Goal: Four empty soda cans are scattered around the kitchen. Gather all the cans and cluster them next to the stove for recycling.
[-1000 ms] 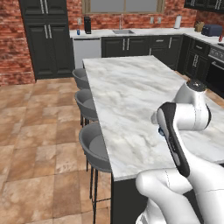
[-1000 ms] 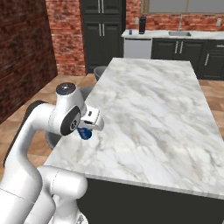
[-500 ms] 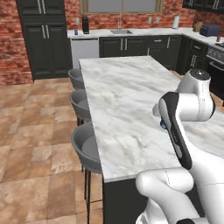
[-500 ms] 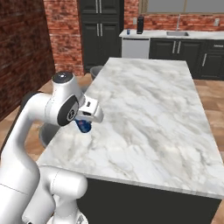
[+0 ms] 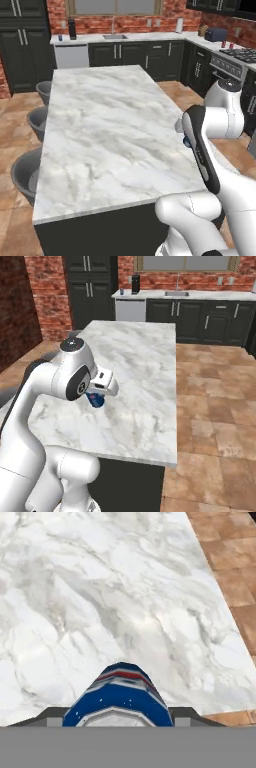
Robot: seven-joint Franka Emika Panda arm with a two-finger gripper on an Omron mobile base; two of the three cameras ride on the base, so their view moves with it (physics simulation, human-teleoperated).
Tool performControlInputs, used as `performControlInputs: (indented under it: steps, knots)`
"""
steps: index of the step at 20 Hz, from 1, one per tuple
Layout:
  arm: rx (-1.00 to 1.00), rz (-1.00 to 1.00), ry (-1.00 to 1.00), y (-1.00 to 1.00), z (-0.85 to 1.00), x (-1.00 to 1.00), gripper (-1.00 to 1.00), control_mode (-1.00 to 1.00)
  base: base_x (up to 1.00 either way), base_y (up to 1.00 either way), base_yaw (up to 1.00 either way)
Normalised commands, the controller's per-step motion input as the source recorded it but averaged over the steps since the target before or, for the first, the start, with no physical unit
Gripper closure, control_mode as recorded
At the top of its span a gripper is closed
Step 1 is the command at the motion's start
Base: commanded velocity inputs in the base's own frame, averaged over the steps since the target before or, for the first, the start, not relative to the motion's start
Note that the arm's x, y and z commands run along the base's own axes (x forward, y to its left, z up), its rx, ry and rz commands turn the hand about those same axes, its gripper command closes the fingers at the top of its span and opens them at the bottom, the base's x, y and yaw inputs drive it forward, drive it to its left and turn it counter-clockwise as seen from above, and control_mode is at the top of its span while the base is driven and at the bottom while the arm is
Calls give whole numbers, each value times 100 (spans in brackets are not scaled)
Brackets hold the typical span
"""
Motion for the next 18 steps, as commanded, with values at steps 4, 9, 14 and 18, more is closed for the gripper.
performControlInputs:
  steps: [4,9,14,18]
  knots:
    - [0,0,0,0,0,0,100,100,0,-100,-8]
    - [0,0,0,0,0,0,100,100,0,-100,-1]
    - [0,0,0,0,0,0,100,100,1,-100,2]
    - [0,0,0,0,0,0,100,100,7,-100,4]
